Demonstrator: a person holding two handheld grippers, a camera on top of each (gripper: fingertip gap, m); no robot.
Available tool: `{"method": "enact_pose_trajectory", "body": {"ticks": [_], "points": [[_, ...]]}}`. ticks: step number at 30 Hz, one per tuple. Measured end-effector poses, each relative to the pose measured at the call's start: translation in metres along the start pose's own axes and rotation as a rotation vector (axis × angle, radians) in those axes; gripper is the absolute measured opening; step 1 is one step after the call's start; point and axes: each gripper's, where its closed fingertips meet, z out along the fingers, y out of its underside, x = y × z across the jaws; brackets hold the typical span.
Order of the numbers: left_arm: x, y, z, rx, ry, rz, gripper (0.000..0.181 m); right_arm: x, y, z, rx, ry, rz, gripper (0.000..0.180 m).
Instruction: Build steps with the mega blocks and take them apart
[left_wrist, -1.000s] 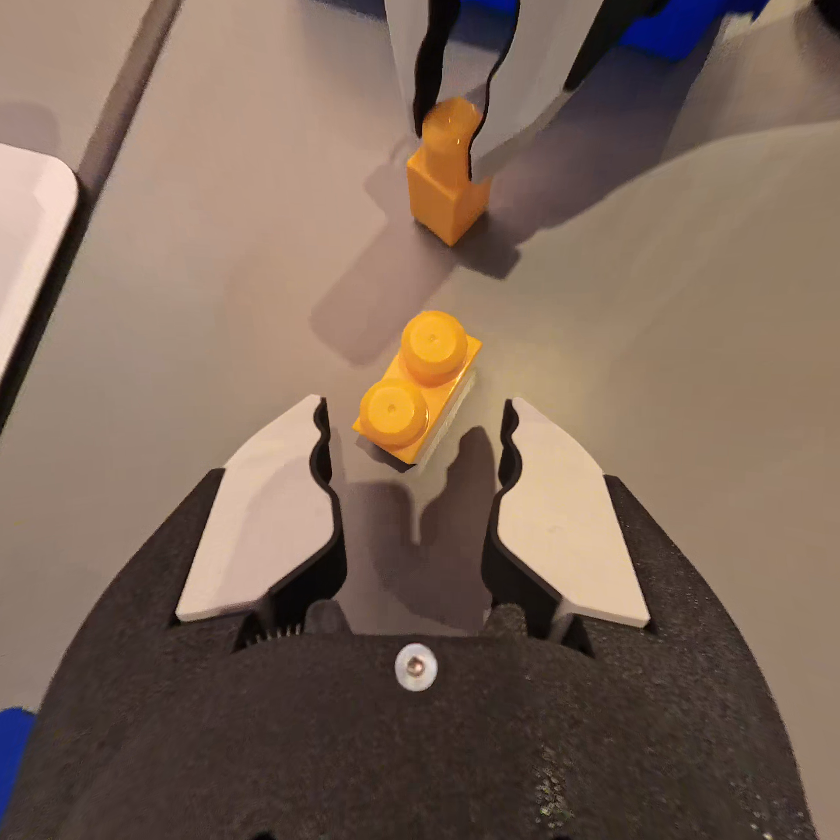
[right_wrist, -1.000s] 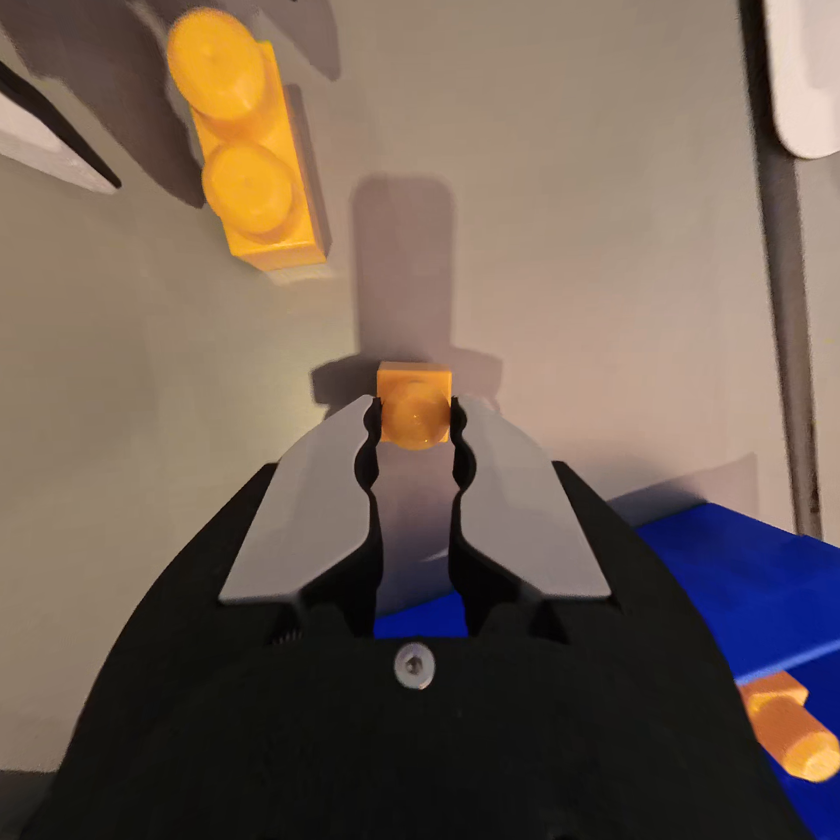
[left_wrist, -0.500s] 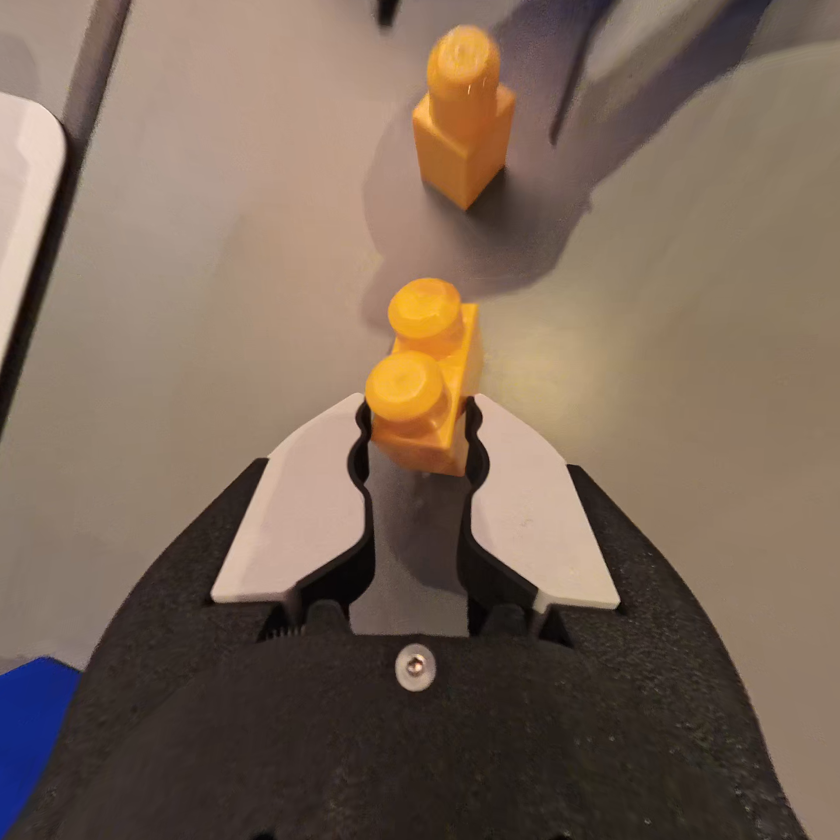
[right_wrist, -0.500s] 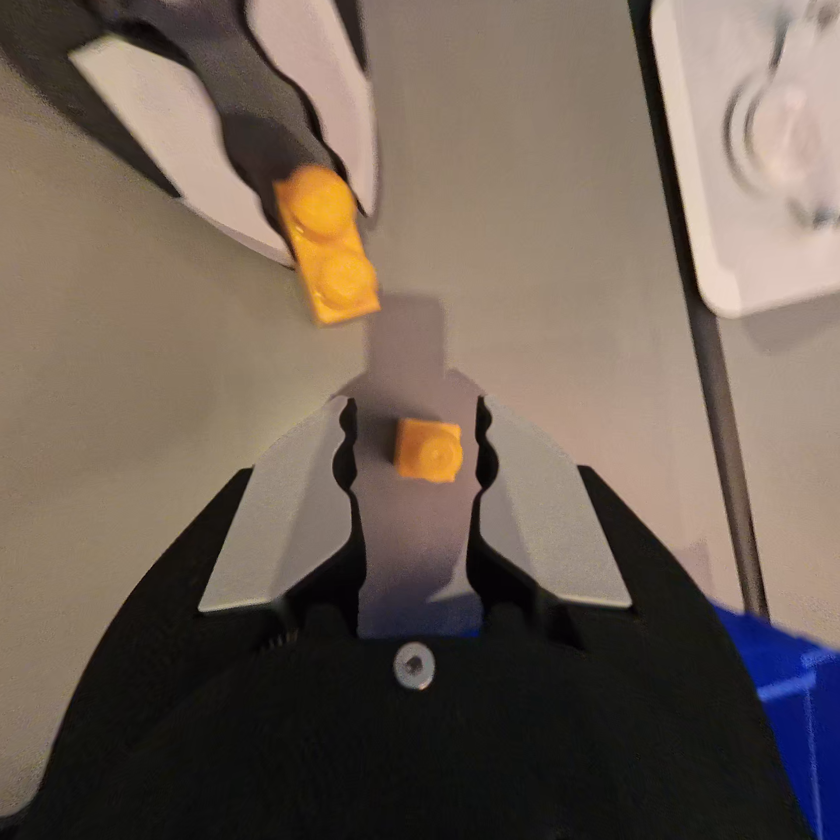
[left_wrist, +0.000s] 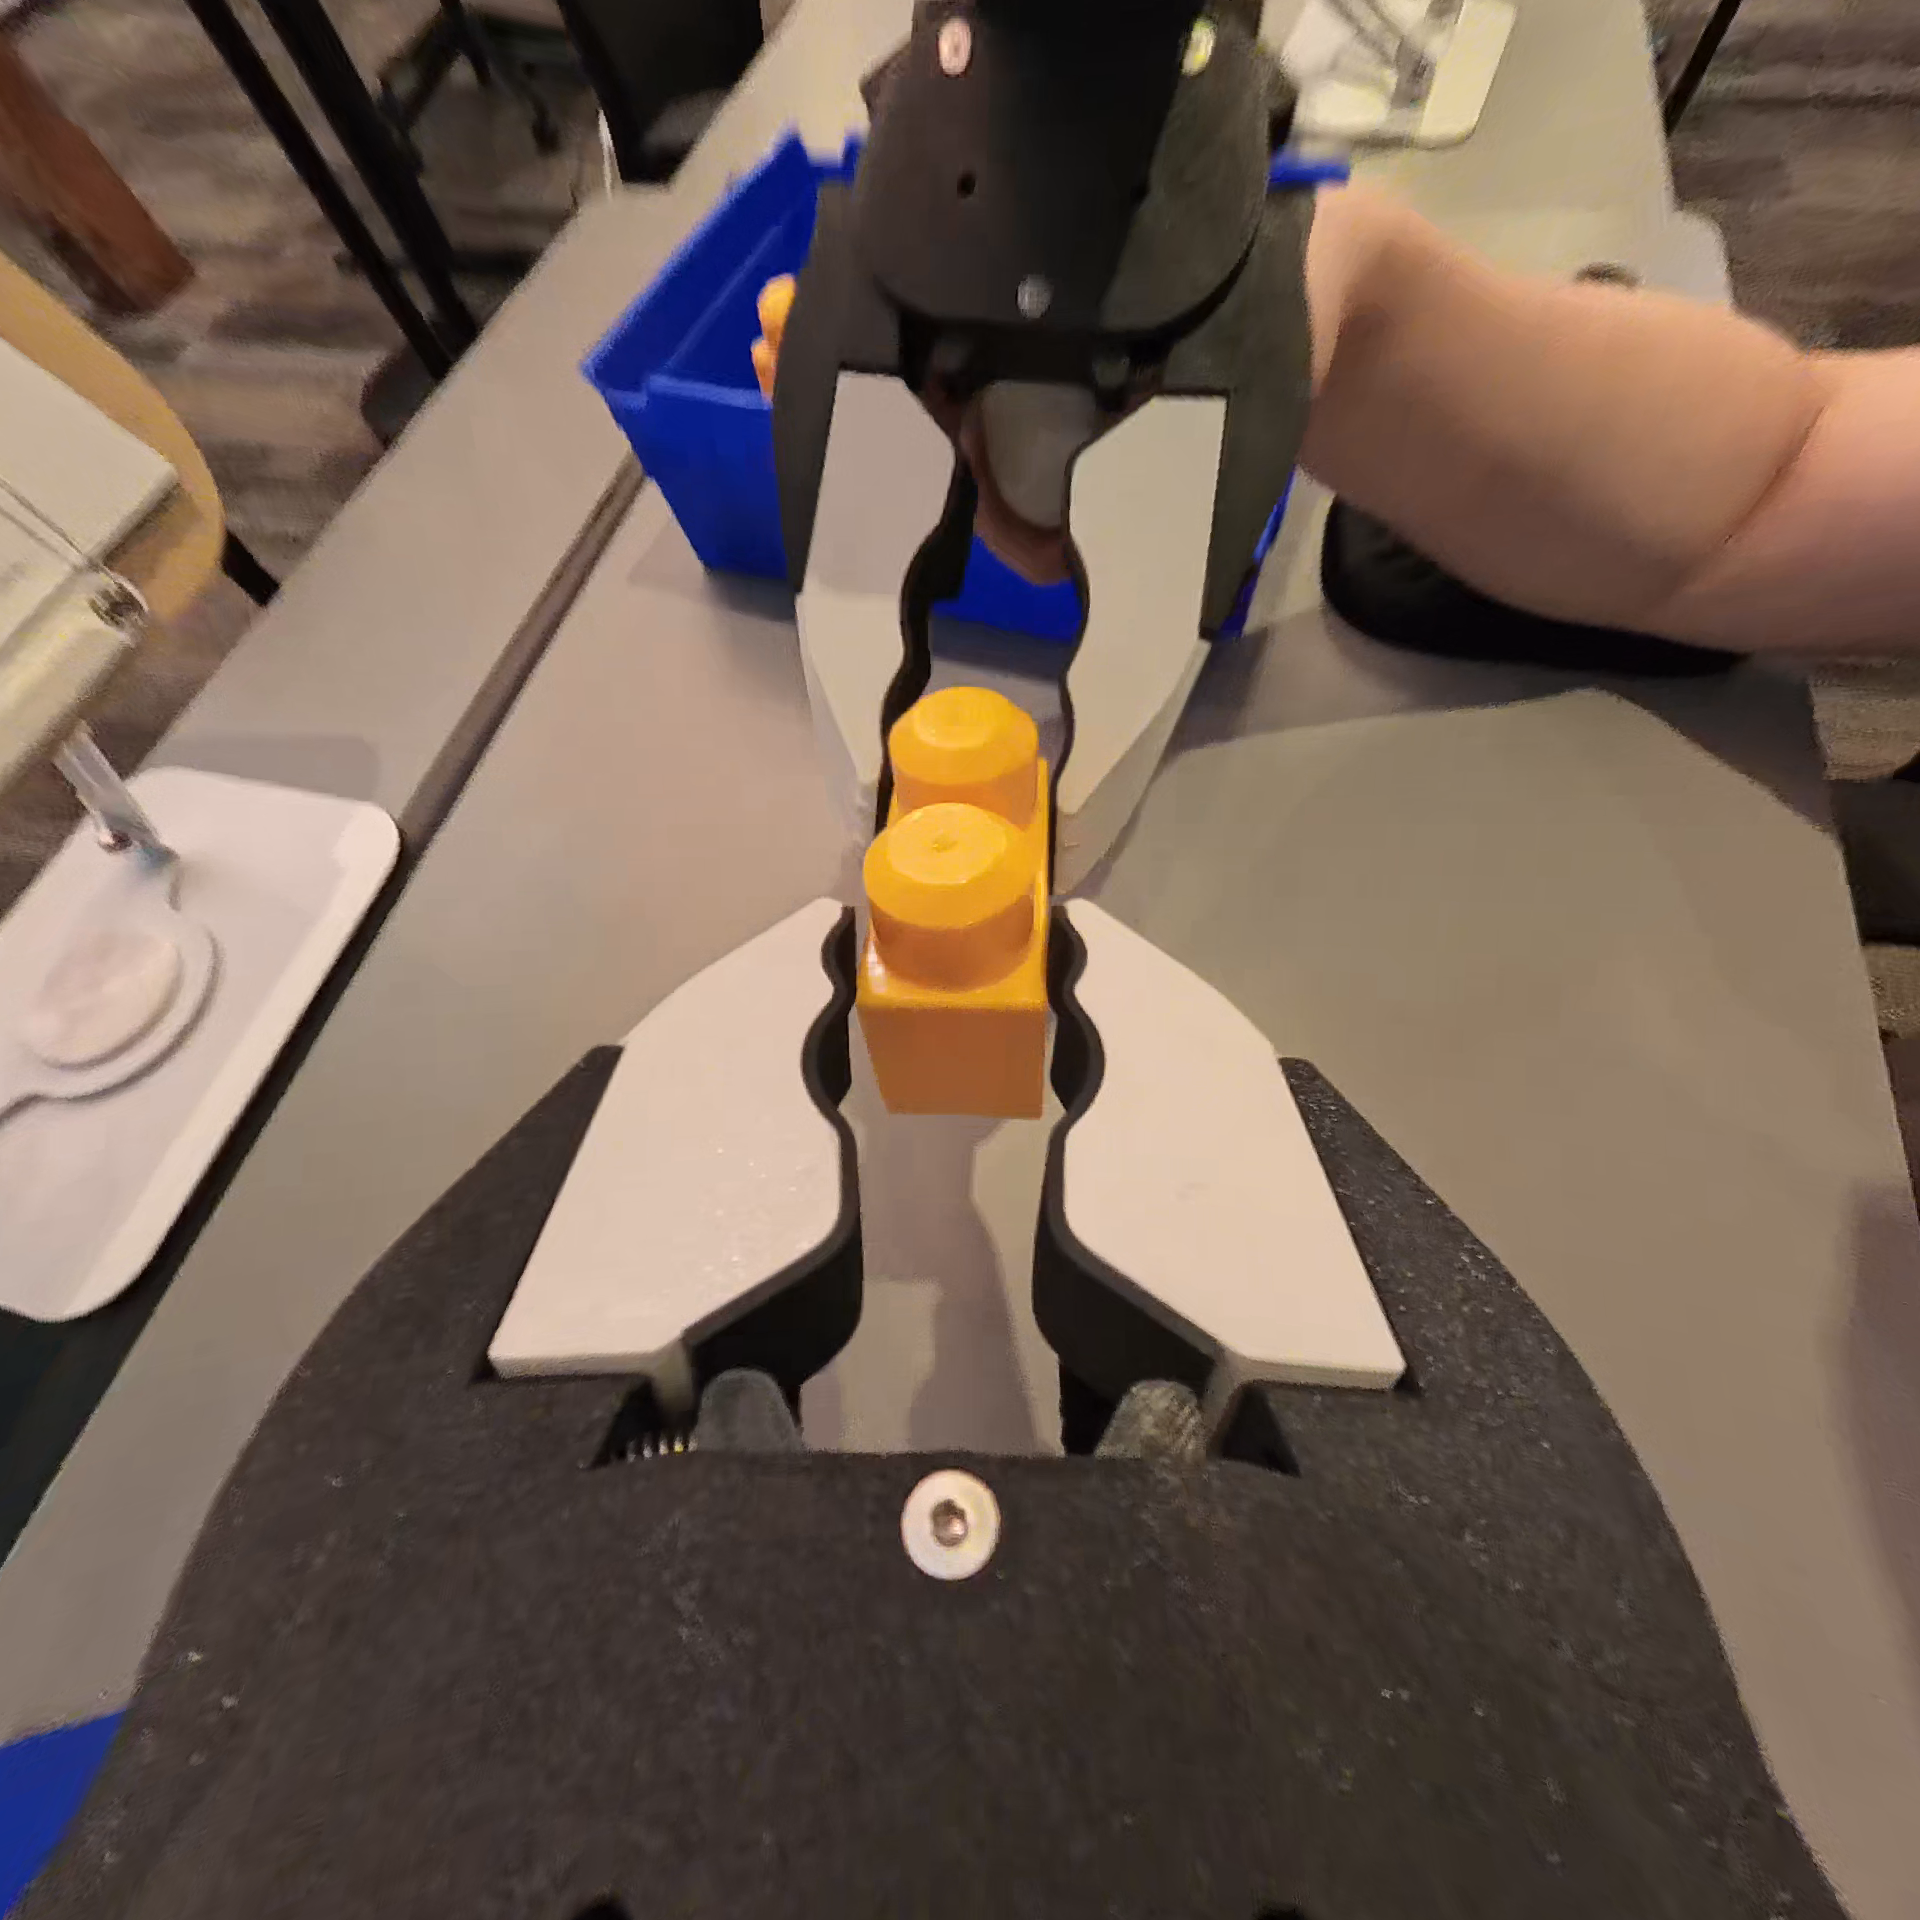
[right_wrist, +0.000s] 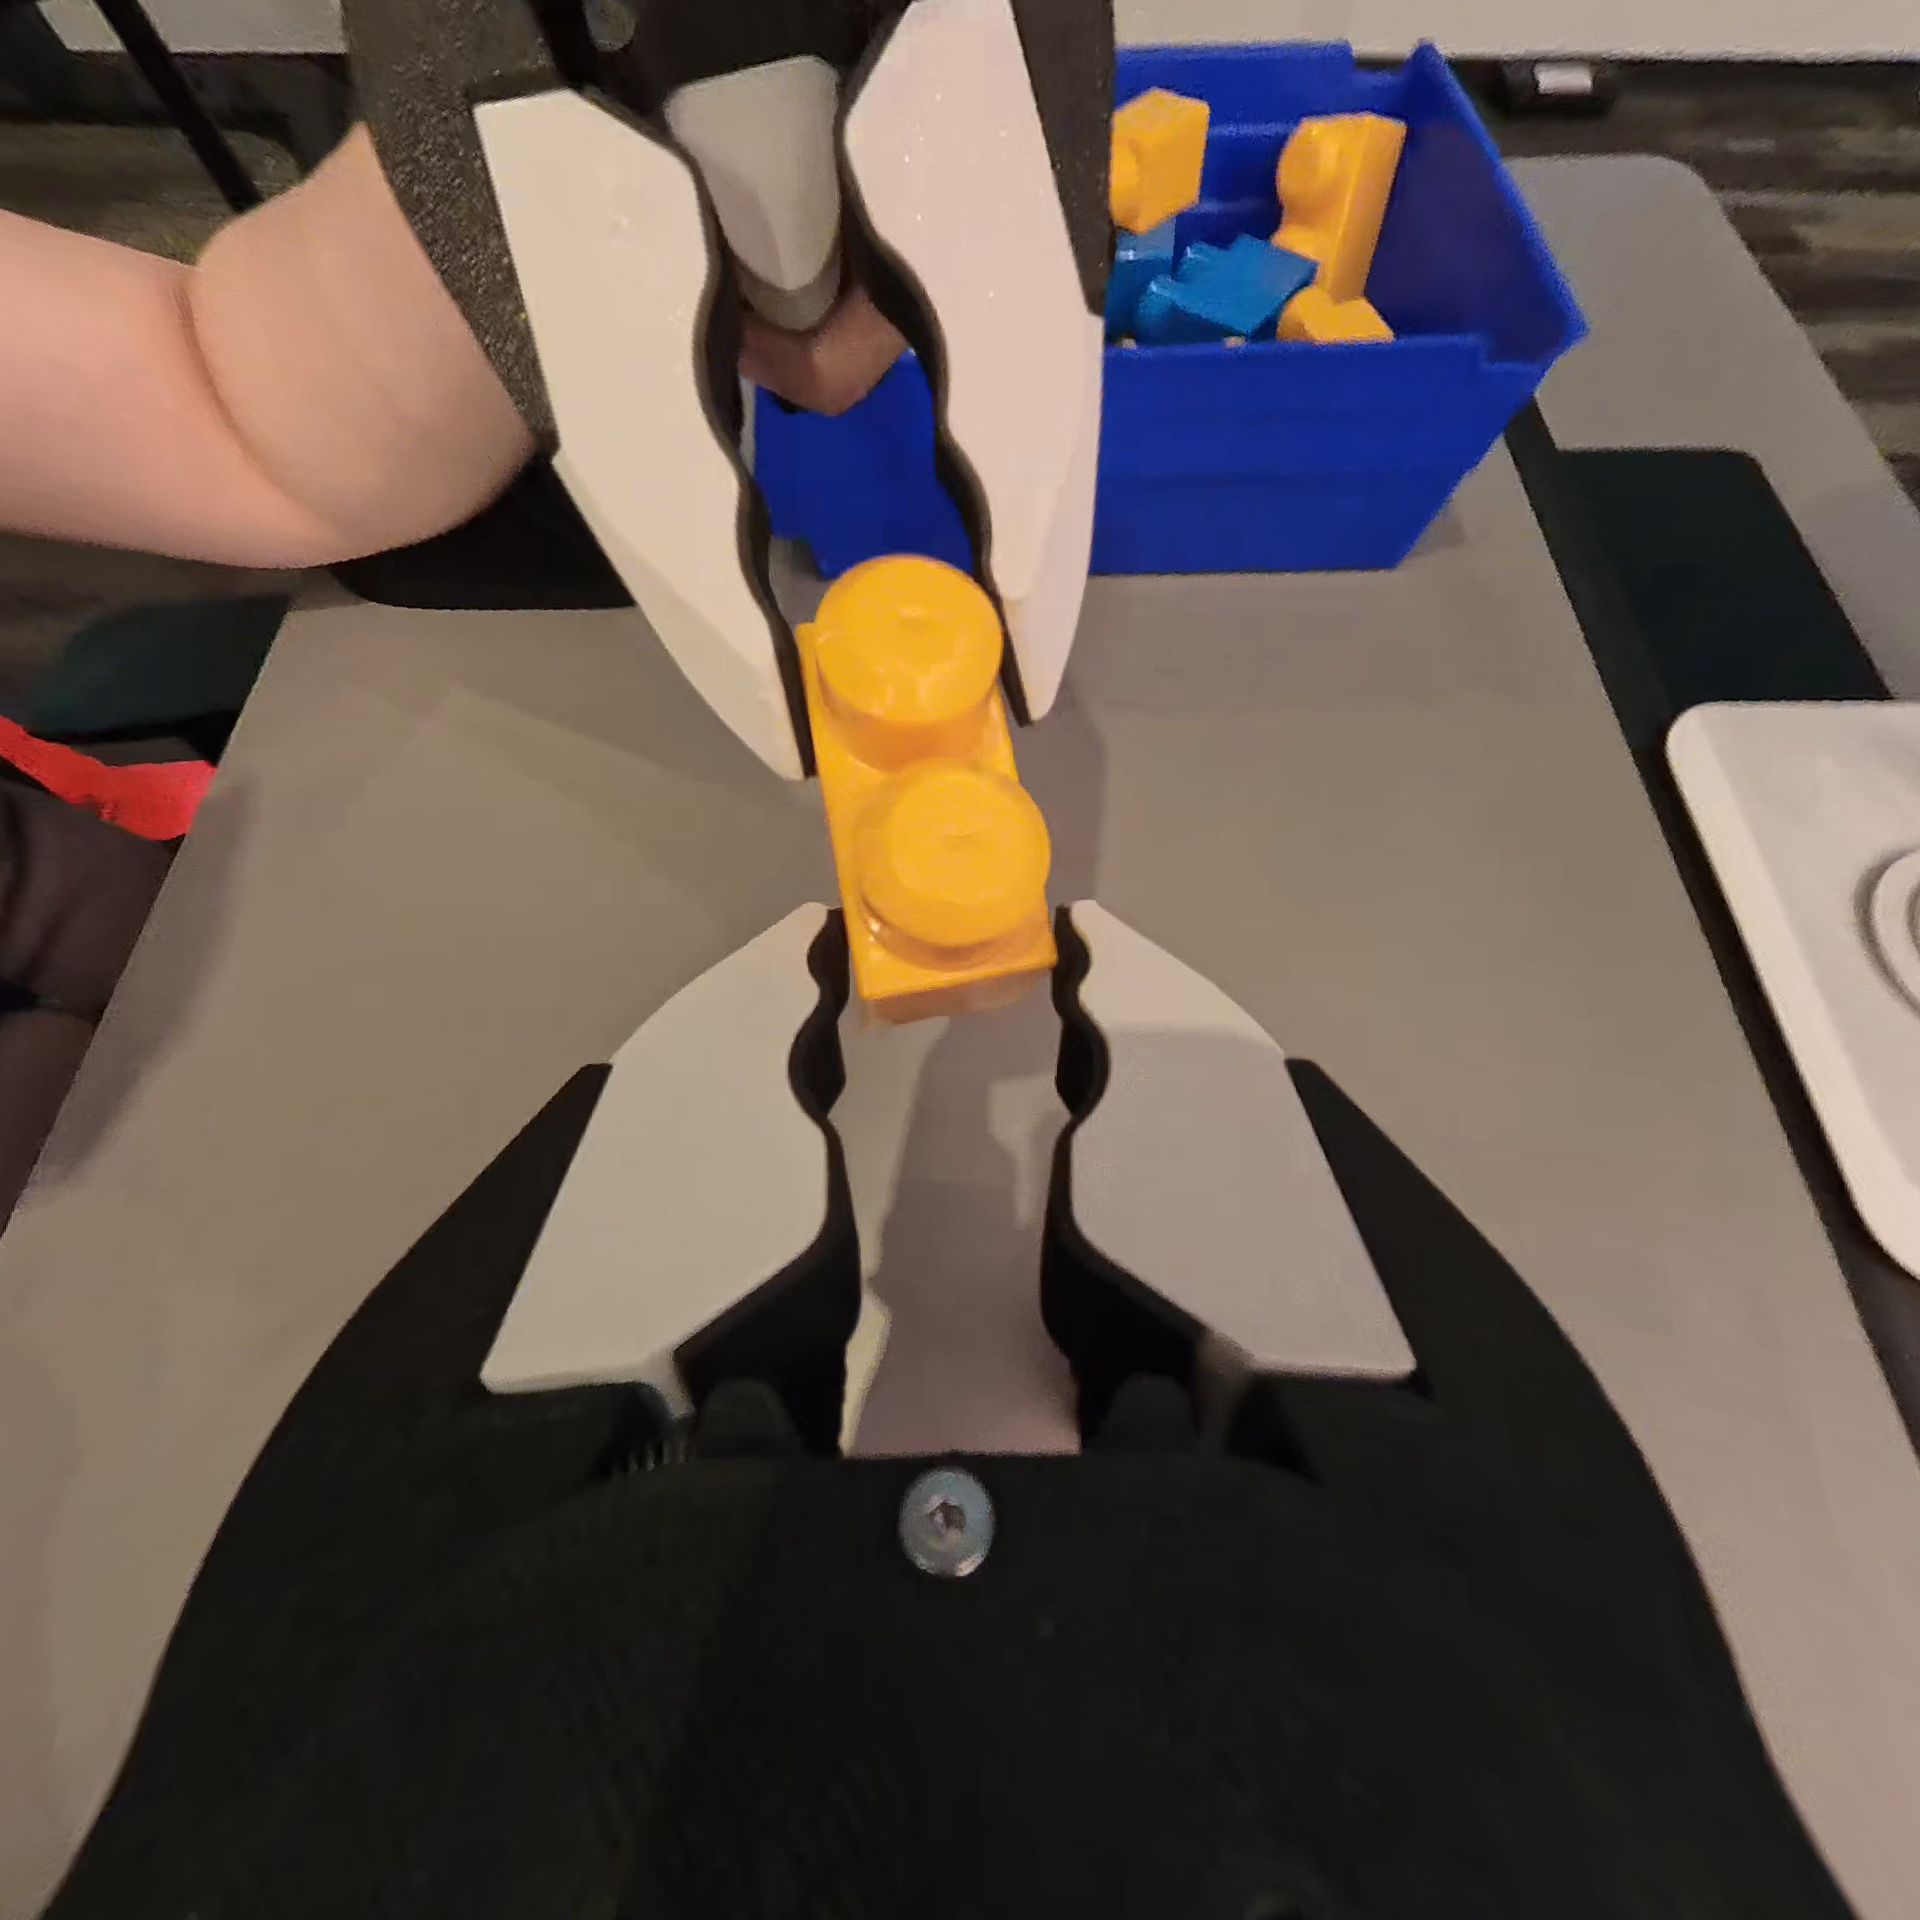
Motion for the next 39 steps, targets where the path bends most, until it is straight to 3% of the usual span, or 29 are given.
{"method": "enact_pose_trajectory", "body": {"ticks": [3,6,13,15,21,39], "points": [[0.003,-0.015,-0.005,0.097,0.010,-0.022,0.062,-0.007,-0.017,-0.011,0.086,-0.027,-0.005,0.037],[0.000,-0.012,0.000,0.082,-0.004,-0.037,0.072,-0.007,-0.028,-0.019,0.138,-0.017,0.008,0.037],[-0.002,-0.021,0.006,0.159,-0.014,-0.050,0.055,-0.006,-0.031,-0.022,0.136,0.026,-0.031,0.037],[0.003,-0.023,0.004,0.176,0.008,-0.026,0.041,-0.007,-0.032,-0.023,0.150,0.016,-0.025,0.037],[0.003,-0.019,0.005,0.164,0.013,-0.019,0.047,-0.006,-0.032,-0.021,0.130,0.047,-0.055,0.037],[0.009,-0.022,-0.001,0.176,0.087,-0.038,0.042,-0.012,-0.039,-0.035,0.173,0.040,-0.087,0.040]]}}
